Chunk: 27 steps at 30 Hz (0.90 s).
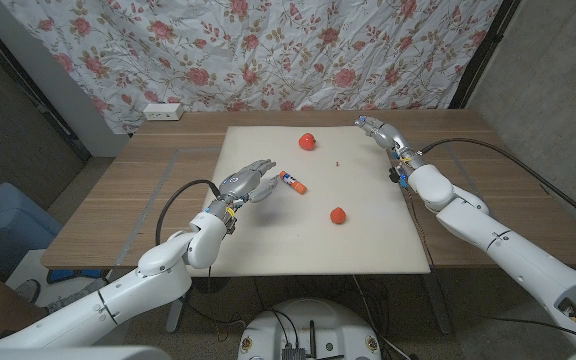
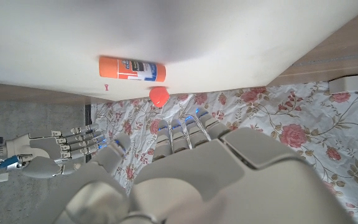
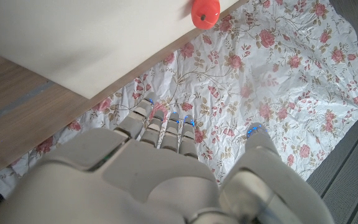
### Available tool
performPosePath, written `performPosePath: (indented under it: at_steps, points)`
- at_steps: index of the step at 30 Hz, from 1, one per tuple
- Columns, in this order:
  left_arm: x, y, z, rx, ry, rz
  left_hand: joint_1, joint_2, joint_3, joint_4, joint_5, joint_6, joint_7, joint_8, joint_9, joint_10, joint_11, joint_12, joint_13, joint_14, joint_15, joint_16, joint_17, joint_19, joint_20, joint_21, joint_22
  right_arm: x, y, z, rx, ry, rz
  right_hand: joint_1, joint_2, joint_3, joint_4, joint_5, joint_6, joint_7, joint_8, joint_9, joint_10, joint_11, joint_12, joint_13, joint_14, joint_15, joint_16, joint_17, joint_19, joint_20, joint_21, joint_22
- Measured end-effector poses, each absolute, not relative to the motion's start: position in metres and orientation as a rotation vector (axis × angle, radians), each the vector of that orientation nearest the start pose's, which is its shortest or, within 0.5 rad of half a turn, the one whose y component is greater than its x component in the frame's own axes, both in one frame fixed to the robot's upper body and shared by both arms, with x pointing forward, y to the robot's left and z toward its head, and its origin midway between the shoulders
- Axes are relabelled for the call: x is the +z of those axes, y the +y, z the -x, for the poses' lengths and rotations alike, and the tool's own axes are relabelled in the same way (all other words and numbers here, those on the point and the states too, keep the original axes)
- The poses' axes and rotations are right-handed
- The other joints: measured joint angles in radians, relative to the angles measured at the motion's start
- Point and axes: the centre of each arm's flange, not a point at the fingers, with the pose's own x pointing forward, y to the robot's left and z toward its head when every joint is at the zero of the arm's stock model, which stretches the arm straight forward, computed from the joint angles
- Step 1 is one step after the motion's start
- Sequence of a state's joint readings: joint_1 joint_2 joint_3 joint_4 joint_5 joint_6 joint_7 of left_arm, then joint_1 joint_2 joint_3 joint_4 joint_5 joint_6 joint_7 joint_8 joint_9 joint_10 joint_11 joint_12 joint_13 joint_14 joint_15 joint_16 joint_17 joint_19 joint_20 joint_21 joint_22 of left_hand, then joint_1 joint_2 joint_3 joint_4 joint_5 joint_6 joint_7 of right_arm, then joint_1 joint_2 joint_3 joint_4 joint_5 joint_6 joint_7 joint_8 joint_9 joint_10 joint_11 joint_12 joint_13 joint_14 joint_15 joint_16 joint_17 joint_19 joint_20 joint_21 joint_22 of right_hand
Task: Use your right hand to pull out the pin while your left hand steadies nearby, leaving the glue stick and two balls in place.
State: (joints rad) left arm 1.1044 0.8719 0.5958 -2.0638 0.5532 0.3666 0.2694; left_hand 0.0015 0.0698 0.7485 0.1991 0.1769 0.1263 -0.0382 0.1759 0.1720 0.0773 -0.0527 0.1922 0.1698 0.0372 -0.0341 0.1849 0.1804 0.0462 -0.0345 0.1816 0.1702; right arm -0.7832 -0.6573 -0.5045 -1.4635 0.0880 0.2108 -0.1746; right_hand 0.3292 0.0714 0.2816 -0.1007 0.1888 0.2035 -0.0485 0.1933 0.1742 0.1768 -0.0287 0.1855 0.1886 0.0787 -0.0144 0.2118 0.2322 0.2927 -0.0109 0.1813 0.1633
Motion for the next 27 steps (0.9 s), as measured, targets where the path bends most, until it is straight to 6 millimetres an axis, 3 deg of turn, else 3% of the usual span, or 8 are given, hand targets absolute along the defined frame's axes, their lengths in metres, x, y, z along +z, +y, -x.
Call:
performPosePath:
  at_steps: [8, 27]
  points:
    - [-0.081, 0.190, -0.519, 0.046, -0.654, -1.338, -0.004, -0.004, -0.009, 0.000, 0.000, -0.018, -0.006, -0.003, 0.000, -0.010, -0.010, -0.004, 0.000, -0.018, 0.003, -0.004, 0.004, -0.023, 0.002, -0.002, 0.000, 0.013, -0.255, -0.629, 0.093, -0.726, 0.629, 0.000, 0.000, 0.000, 0.000, 0.000, 0.005, 0.005, 0.000, 0.000, 0.006, -0.006, 0.000, 0.000, 0.000, 0.000, 0.000, 0.000, 0.000, 0.000, 0.000, 0.000]
    - [-0.102, 0.186, -0.520, 0.015, -0.564, -1.415, -0.004, -0.004, -0.024, 0.002, 0.005, -0.038, 0.014, -0.003, 0.000, -0.010, -0.009, -0.007, 0.000, -0.020, 0.002, -0.004, 0.001, -0.053, 0.004, -0.002, 0.000, 0.013, -0.254, -0.632, 0.094, -0.728, 0.621, -0.011, 0.011, -0.004, -0.004, 0.001, 0.012, 0.001, 0.000, 0.000, 0.005, -0.005, 0.000, 0.000, 0.000, 0.000, 0.000, 0.000, 0.000, 0.000, 0.000, 0.000]
